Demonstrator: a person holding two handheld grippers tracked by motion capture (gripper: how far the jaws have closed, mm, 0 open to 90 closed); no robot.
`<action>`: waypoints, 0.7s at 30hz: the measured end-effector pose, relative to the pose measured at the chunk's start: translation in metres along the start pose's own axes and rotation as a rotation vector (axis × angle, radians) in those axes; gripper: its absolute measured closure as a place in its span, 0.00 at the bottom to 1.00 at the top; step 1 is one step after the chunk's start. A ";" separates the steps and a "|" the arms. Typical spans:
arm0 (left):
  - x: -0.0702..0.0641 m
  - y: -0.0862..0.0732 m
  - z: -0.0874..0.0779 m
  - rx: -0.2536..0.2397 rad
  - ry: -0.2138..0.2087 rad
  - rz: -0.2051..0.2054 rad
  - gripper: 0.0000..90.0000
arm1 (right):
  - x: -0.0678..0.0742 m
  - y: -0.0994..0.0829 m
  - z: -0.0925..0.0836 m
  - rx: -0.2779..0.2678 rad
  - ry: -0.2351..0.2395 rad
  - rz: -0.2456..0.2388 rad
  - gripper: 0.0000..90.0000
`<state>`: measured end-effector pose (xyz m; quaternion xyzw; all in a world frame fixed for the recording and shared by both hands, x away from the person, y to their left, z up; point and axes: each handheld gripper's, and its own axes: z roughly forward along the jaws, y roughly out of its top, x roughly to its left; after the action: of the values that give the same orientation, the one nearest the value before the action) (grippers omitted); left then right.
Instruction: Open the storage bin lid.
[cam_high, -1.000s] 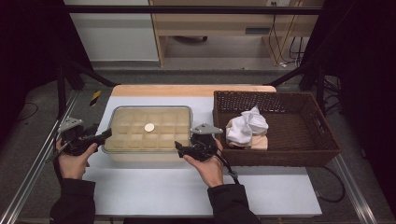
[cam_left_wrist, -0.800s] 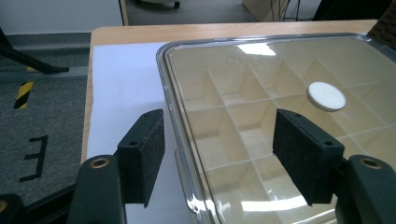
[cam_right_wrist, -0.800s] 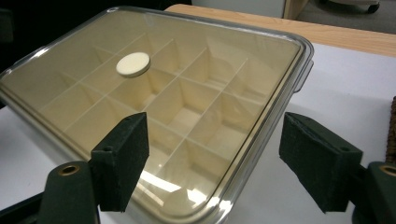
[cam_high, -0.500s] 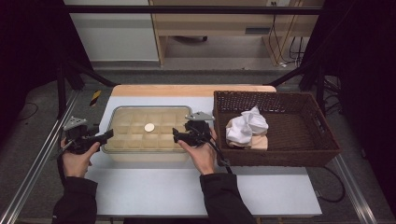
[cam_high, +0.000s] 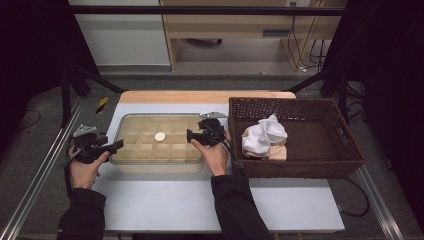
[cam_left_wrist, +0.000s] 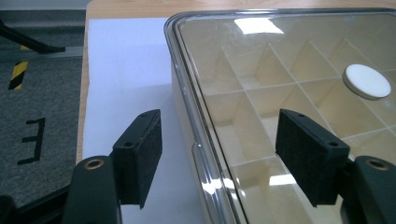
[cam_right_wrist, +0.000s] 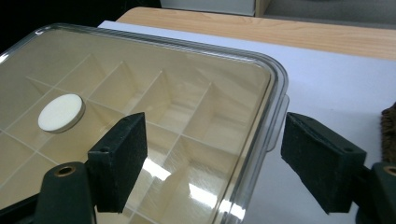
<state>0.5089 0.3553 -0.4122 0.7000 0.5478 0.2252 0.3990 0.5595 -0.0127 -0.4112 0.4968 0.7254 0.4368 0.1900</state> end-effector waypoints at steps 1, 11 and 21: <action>0.001 0.000 0.001 0.007 -0.002 -0.002 0.34 | 0.000 0.000 0.002 0.006 0.006 0.012 0.26; 0.002 -0.003 0.009 0.043 -0.045 -0.024 0.29 | -0.003 -0.003 0.012 0.059 0.007 0.028 0.23; -0.001 -0.004 0.015 0.091 -0.148 -0.053 0.19 | -0.006 -0.006 0.017 0.072 0.058 0.052 0.20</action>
<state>0.5177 0.3495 -0.4242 0.7174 0.5448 0.1371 0.4120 0.5710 -0.0109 -0.4264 0.5092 0.7326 0.4296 0.1394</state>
